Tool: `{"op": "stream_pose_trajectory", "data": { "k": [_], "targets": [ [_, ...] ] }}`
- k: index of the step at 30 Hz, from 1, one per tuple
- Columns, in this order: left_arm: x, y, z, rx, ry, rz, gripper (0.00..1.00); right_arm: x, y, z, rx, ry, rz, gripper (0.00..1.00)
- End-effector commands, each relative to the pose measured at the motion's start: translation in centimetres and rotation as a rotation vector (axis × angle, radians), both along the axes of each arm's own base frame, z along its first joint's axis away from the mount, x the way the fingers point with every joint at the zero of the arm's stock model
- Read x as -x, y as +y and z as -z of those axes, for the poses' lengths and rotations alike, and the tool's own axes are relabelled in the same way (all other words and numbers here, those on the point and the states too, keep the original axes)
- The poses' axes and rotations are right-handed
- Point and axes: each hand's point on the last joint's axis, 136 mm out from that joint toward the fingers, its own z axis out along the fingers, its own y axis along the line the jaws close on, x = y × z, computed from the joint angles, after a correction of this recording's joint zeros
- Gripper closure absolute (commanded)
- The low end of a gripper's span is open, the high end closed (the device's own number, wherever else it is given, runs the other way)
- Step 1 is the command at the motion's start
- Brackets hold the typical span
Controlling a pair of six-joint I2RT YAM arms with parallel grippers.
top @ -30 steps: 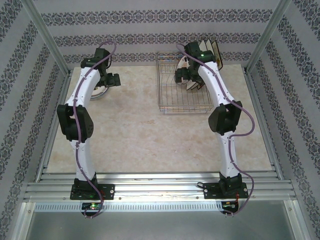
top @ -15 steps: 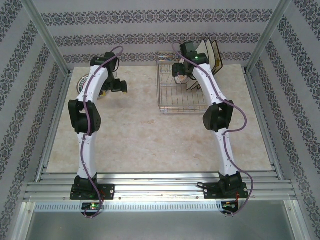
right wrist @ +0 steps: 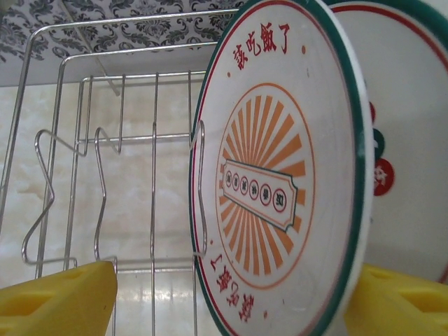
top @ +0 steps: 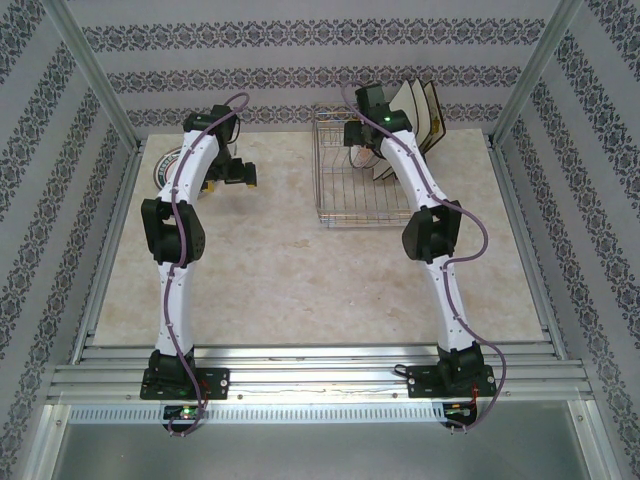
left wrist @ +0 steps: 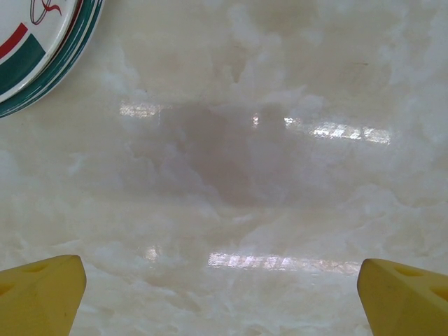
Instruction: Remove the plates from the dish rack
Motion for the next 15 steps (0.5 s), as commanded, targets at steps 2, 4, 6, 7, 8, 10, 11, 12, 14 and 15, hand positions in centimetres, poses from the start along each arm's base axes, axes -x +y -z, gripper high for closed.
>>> {"op": "stream_pose_trajectory", "data": {
  "k": [2,4,6,7,8,10,11,12,14,15],
  "targets": [
    [0.79,0.71,0.0,-0.017,0.038,0.002,0.01,-1.44,0.79,0.85,-0.047,-0.036,0.011,0.21],
    [0.7,0.72,-0.06,-0.017,0.033,0.0,0.0,-1.65,0.72,1.21,-0.053,-0.036,0.016,0.24],
    [0.74,0.84,-0.1,-0.02,0.034,-0.002,0.01,-1.81,0.67,1.51,-0.06,-0.035,0.021,0.31],
    [0.75,0.84,-0.11,-0.019,0.034,-0.002,0.0,-1.9,0.66,1.47,-0.062,-0.039,0.025,0.38],
    [0.77,0.91,-0.15,-0.021,0.035,-0.002,0.0,-1.98,0.61,1.67,-0.061,-0.039,0.029,0.45],
    [0.86,0.96,-0.13,-0.026,0.039,-0.003,0.01,-2.1,0.66,1.63,-0.066,-0.045,0.035,0.54],
    [0.93,0.98,-0.06,-0.027,0.042,-0.002,0.0,-2.18,0.59,1.5,-0.073,-0.05,0.041,0.56],
    [0.99,1.07,0.05,-0.031,0.046,0.0,0.01,-2.22,0.57,1.31,-0.079,-0.053,0.046,0.6],
    [1.18,1.14,0.21,-0.037,0.055,0.003,0.0,-2.2,0.54,1.09,-0.082,-0.057,0.051,0.69],
    [1.22,1.18,0.24,-0.039,0.057,0.001,0.01,-2.17,0.41,0.84,-0.08,-0.061,0.054,0.73]
  ]
}}
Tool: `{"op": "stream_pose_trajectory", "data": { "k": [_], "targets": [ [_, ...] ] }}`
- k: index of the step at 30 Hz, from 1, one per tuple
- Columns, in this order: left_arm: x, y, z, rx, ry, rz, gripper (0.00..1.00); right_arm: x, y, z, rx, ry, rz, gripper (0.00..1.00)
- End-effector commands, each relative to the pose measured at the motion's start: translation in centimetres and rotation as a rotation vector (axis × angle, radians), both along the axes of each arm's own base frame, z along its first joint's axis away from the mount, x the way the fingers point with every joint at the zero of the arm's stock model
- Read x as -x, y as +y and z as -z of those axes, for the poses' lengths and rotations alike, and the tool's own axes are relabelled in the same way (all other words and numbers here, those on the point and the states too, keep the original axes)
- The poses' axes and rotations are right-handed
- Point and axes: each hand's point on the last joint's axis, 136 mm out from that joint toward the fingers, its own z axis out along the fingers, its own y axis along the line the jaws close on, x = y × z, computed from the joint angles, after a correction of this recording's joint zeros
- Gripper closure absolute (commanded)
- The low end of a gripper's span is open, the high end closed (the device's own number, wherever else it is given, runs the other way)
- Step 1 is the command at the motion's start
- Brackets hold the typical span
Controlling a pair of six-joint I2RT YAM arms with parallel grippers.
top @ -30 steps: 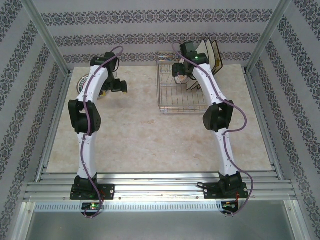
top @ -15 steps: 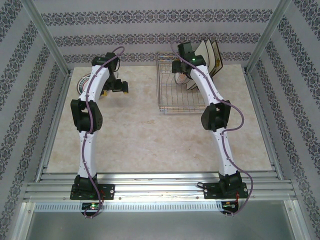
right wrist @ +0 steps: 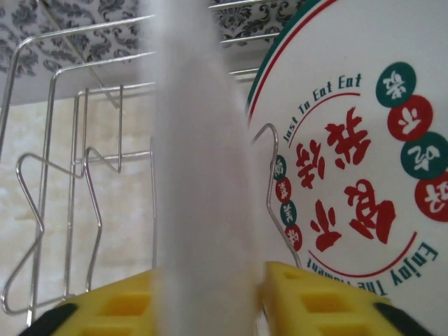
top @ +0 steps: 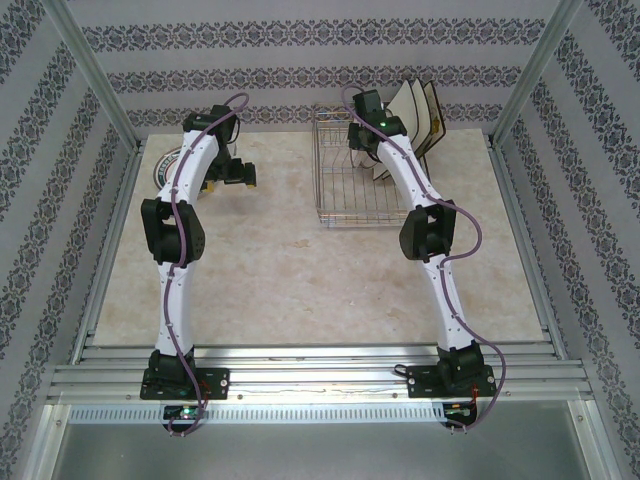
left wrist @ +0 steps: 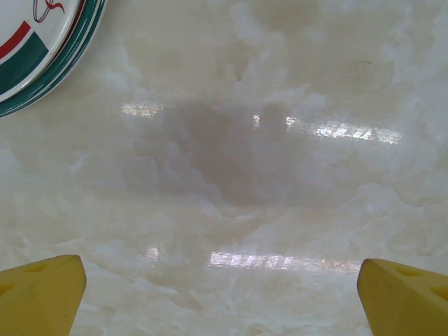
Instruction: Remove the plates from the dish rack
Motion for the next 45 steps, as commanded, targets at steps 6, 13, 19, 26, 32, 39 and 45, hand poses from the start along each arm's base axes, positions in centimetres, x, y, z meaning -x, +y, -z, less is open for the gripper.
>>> {"op": "stream_pose_trajectory", "data": {
  "k": [6,13,19,26,32,39,45],
  "targets": [
    [1.0,0.8,0.4,-0.019,0.049,-0.004,0.0,-0.1,-0.6,-2.1,0.002,-0.043,0.02,0.88],
    [1.2,0.9,1.5,-0.026,0.054,-0.007,0.0,0.8,-0.7,-4.9,0.036,-0.074,0.012,0.98],
    [1.1,0.7,0.8,-0.019,0.021,-0.012,0.0,2.1,-1.1,-7.8,0.063,-0.1,0.009,1.0],
    [1.4,0.9,0.4,-0.032,0.009,-0.016,0.0,4.7,-2.8,-9.8,0.126,-0.087,0.026,1.0],
    [1.3,0.5,0.0,-0.025,-0.005,-0.011,0.0,7.5,-3.7,-11.4,0.151,-0.08,0.02,1.0],
    [1.5,0.3,-0.4,-0.028,-0.012,-0.005,0.0,11.3,0.1,-11.8,-0.138,-0.03,-0.179,1.0],
    [1.6,0.1,-0.6,-0.022,-0.02,-0.006,0.0,15.5,7.2,-10.9,-0.625,0.048,-0.503,1.0]
  ]
}}
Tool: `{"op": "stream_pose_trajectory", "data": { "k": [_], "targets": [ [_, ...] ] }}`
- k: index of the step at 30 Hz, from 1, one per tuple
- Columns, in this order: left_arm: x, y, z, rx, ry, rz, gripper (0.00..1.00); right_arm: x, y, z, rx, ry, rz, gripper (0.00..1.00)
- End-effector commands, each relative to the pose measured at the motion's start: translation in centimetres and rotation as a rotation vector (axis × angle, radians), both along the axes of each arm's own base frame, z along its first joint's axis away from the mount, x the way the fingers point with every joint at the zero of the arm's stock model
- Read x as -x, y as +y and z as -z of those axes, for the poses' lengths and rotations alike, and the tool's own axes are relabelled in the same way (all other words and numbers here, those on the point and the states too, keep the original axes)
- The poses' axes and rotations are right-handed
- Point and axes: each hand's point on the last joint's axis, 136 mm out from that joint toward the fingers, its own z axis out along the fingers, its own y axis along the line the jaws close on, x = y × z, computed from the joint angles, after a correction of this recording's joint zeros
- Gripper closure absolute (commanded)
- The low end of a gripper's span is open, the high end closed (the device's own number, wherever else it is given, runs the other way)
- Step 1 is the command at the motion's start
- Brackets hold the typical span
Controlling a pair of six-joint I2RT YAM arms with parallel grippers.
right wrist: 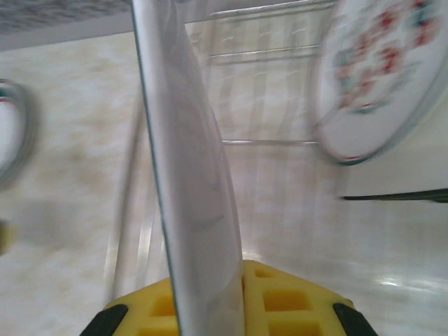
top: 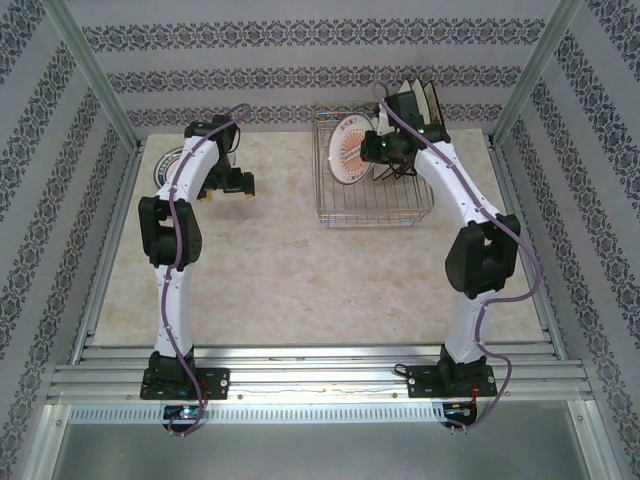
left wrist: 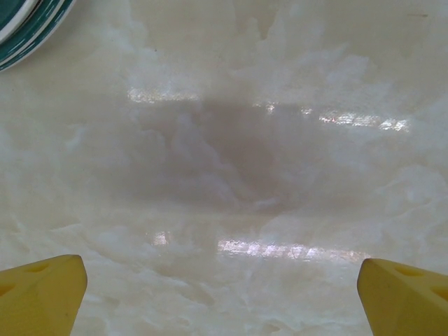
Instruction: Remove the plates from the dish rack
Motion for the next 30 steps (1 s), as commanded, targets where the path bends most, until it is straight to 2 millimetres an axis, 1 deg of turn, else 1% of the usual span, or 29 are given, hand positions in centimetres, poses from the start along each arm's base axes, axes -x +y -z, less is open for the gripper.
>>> {"op": "stream_pose_trajectory", "data": {
  "k": [1,4,8,12,15,17,20,24,30],
  "targets": [
    [-0.1,-0.2,-2.4,-0.004,-0.062,-0.007,0.0,2.5,5.9,-2.8,-0.385,-0.016,-0.244,1.0],
    [0.0,-0.3,-2.3,-0.002,-0.06,-0.006,0.0,3.8,7.9,-2.1,-0.533,0.01,-0.332,1.0],
    [-0.1,-0.7,-2.3,0.018,-0.064,-0.002,0.01,4.5,9.3,0.0,-0.607,0.05,-0.365,1.0],
    [-0.5,-1.3,-2.7,0.057,-0.095,0.001,0.01,4.3,9.6,1.5,-0.617,0.074,-0.347,1.0],
    [-0.7,-1.1,-2.9,0.053,-0.1,0.001,0.01,3.9,9.6,1.8,-0.616,0.073,-0.34,1.0],
    [-0.8,-1.6,-3.2,0.08,-0.112,0.01,0.01,3.7,9.8,1.9,-0.62,0.077,-0.338,1.0],
    [-1.4,-2.9,-4.2,0.166,-0.163,0.029,0.01,3.4,10.0,2.0,-0.633,0.083,-0.345,1.0],
    [-2.2,-4.9,-6.2,0.33,-0.271,0.054,0.0,3.4,10.2,2.3,-0.654,0.105,-0.35,1.0],
    [-2.3,-6.5,-8.8,0.573,-0.414,0.072,0.0,3.4,10.1,2.4,-0.665,0.114,-0.343,1.0]
  ]
}}
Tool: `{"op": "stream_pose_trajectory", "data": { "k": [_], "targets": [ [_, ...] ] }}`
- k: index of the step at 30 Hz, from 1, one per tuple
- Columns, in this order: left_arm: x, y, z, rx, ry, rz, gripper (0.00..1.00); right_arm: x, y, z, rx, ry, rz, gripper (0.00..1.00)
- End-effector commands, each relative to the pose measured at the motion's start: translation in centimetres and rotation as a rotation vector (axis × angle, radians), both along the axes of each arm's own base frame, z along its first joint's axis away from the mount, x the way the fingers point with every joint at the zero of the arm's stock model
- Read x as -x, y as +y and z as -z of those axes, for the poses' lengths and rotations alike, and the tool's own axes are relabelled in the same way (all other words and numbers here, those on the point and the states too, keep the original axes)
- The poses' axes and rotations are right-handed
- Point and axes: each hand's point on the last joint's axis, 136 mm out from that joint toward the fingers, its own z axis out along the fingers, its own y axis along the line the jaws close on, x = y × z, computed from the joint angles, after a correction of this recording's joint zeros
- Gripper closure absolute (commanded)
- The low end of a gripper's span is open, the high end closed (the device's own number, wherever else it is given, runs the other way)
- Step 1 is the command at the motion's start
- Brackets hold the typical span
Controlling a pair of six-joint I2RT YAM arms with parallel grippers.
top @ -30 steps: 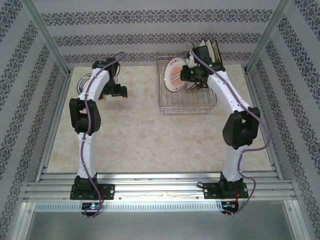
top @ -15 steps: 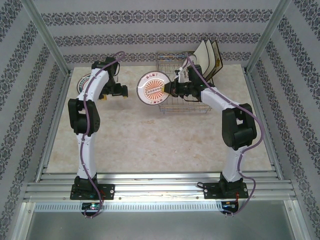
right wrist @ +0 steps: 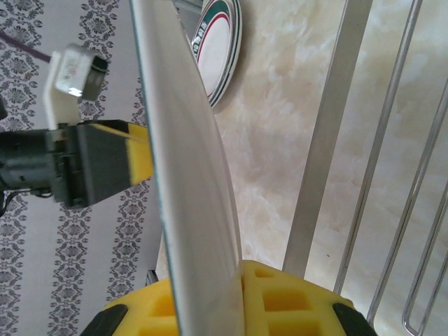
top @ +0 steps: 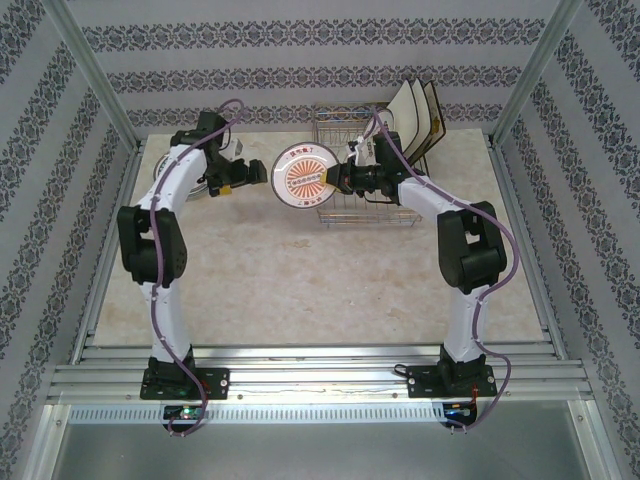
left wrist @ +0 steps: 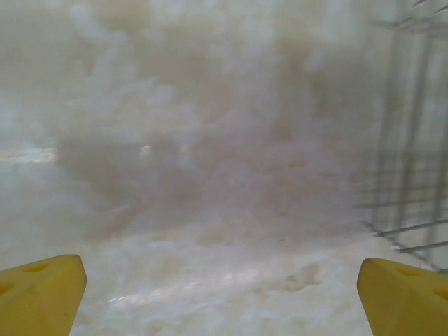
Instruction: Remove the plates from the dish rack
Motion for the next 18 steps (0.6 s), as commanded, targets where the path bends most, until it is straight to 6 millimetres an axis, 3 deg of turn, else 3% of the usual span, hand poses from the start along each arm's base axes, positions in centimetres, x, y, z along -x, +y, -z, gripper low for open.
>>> {"op": "stream_pose_trajectory", "data": {
  "k": [1,8,14,15,18],
  "targets": [
    [-1.7,-1.5,-4.2,0.219,-0.183,0.021,0.0,-0.2,0.4,-2.6,-0.057,-0.072,-0.034,1.0],
    [-2.1,-5.0,-6.6,0.514,-0.287,0.082,0.0,-0.6,1.2,-2.9,-0.086,-0.066,-0.061,1.0],
    [-2.3,-6.9,-5.9,0.549,-0.283,0.114,0.0,-0.5,2.9,-4.3,-0.111,-0.086,-0.118,1.0],
    [-2.3,-7.0,-5.8,0.554,-0.28,0.115,0.01,-0.5,3.1,-4.5,-0.114,-0.09,-0.124,1.0],
    [-2.5,-7.4,-5.8,0.592,-0.276,0.121,0.2,-0.6,3.4,-4.4,-0.113,-0.083,-0.128,1.0]
  ]
}}
